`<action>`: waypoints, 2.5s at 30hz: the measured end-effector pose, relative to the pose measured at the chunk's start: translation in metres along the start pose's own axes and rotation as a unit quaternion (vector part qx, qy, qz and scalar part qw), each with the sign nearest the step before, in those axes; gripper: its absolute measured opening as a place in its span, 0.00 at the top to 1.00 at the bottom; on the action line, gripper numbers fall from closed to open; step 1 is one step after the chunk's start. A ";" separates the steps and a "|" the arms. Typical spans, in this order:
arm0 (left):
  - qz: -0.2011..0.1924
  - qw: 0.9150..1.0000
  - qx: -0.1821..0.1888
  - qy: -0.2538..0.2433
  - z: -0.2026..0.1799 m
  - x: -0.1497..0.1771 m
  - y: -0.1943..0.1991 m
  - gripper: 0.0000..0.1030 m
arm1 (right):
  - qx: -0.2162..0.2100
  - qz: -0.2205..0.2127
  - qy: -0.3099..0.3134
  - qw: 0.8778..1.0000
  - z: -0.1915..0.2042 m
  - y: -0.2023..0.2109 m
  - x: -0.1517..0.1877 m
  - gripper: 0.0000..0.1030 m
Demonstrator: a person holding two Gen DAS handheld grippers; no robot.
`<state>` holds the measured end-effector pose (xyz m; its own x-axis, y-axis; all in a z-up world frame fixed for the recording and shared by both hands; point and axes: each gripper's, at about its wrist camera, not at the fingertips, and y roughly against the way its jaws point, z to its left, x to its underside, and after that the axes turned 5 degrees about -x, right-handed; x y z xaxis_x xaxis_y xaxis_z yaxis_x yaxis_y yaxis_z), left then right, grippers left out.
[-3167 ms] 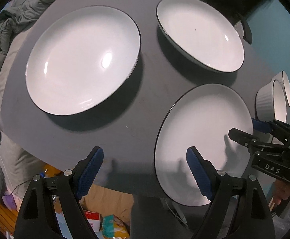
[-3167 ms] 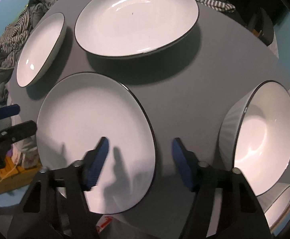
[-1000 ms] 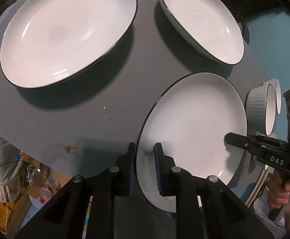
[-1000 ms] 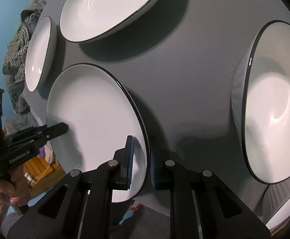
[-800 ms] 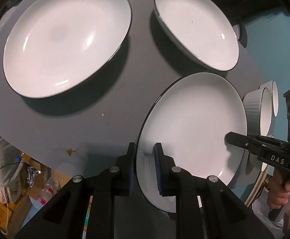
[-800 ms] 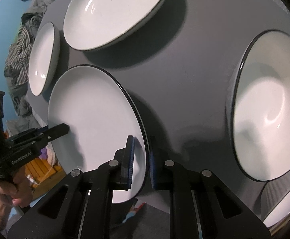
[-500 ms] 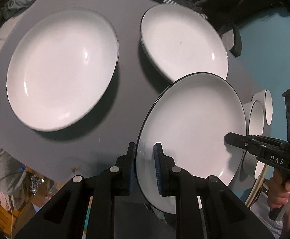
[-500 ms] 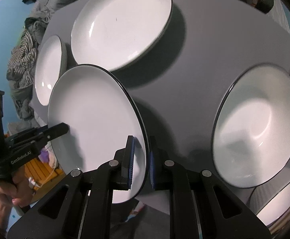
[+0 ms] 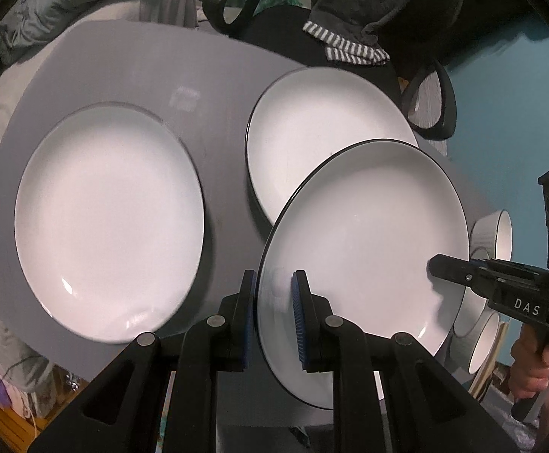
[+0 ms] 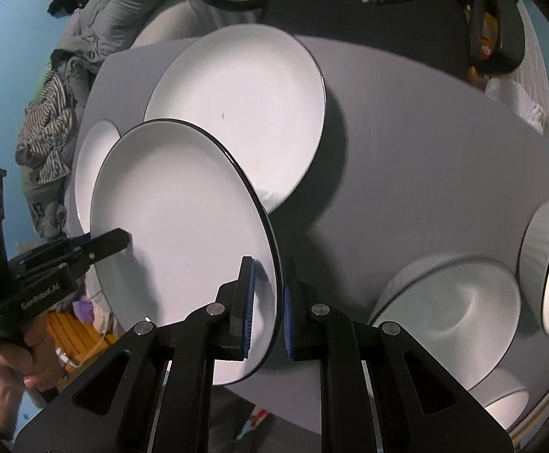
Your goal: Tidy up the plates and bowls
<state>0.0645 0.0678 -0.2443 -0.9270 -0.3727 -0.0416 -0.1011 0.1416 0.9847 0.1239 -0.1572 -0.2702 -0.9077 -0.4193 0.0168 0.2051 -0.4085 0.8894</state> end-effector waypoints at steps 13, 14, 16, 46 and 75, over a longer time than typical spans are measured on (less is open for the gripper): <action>0.003 1.000 -0.014 0.000 0.001 -0.042 -0.011 0.82 | 0.001 -0.010 -0.016 1.000 -0.004 0.005 -0.039 0.87; 0.003 1.000 -0.018 -0.002 -0.001 -0.046 -0.013 0.82 | 0.001 -0.009 -0.016 1.000 -0.006 0.005 -0.043 0.87; 0.005 1.000 -0.024 -0.005 -0.001 -0.051 -0.017 0.81 | 0.001 -0.006 -0.018 1.000 -0.007 0.003 -0.049 0.87; 0.050 0.995 -0.073 -0.043 -0.012 -0.086 -0.045 0.82 | 0.028 0.039 -0.046 0.998 -0.009 -0.019 -0.085 0.83; 0.036 0.992 -0.110 -0.058 -0.016 -0.082 -0.043 0.74 | 0.158 0.112 -0.023 0.981 0.023 -0.022 -0.093 0.46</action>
<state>0.1511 0.0777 -0.2804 -0.9657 -0.2584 0.0234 0.0362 -0.0447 0.9983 0.1950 -0.0905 -0.2808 -0.8698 -0.4300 0.2418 0.2841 -0.0360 0.9581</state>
